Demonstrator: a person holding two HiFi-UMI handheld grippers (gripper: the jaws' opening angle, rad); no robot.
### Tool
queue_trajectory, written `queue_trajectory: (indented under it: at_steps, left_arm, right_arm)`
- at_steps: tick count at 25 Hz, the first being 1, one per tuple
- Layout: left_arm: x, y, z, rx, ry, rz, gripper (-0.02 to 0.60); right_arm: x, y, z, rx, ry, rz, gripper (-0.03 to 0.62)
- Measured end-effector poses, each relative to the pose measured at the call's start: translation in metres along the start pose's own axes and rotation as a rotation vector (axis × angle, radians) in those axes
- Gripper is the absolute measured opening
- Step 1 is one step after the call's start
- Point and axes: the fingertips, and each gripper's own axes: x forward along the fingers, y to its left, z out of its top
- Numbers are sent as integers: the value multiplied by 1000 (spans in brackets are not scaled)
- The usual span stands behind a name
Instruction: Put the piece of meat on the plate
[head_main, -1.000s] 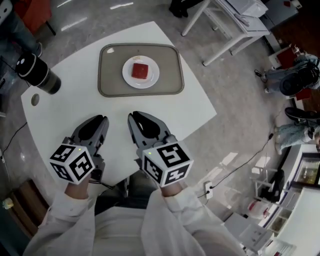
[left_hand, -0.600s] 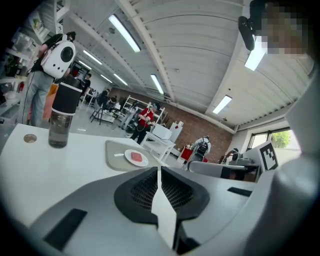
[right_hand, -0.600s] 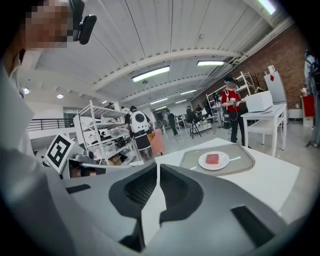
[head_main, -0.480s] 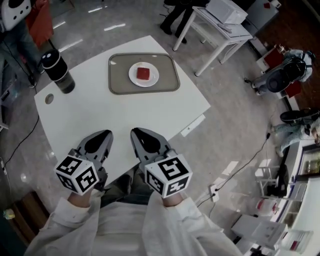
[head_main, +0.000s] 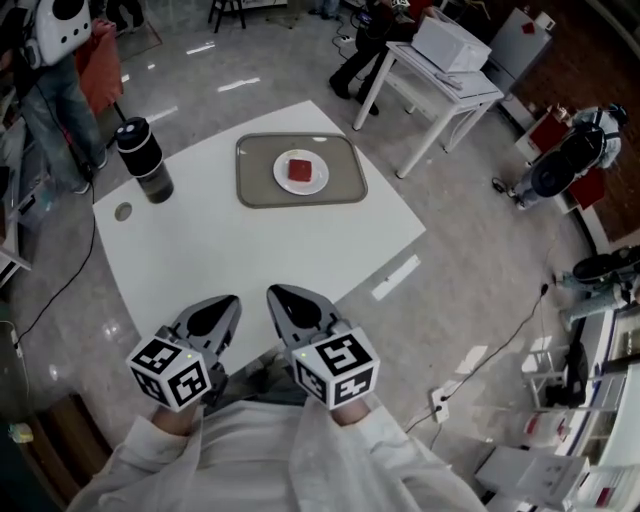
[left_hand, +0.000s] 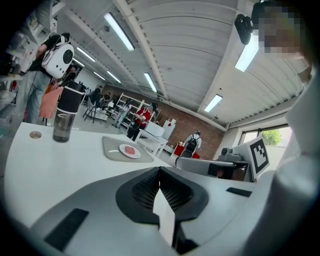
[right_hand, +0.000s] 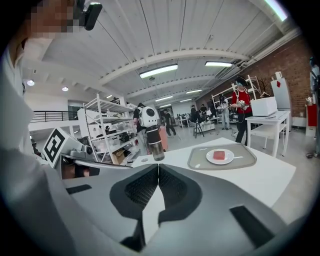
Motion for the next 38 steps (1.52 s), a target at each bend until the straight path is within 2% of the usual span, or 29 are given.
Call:
queue_trajectory:
  at_steps: [5,10,18,22,26,31,35,38]
  left_arm:
    - [0,-10,4,-12,-3,-2,9]
    - [5,-24,13,-45,-40,-38,9]
    - [14,-34,28,-34,-81,-57,9]
    - [19,-35,28,-12,-67,-34,9]
    - [24,-37,27,69,-39,-7,9]
    - [31,-39,26,51,-36,-21,9]
    - [34,-38,23,47,-27,-18,9]
    - [38,-37,18,47,-14,-19,9]
  right_arm:
    - [-2,3,5,13,-12,24,15]
    - [-6,1,12,8,-30,49,15]
    - [-9,-7,18,-5,-31,79,15]
    - [-9,-9,15,-1,-11,90,15]
    - [-10,-8,16,-16,0,95,15]
    - [-11,-10,13,-24,15,104,15]
    - [-11,-13,16,-71,25,92,15]
    - [-11,-17,15,-55,10,90,15]
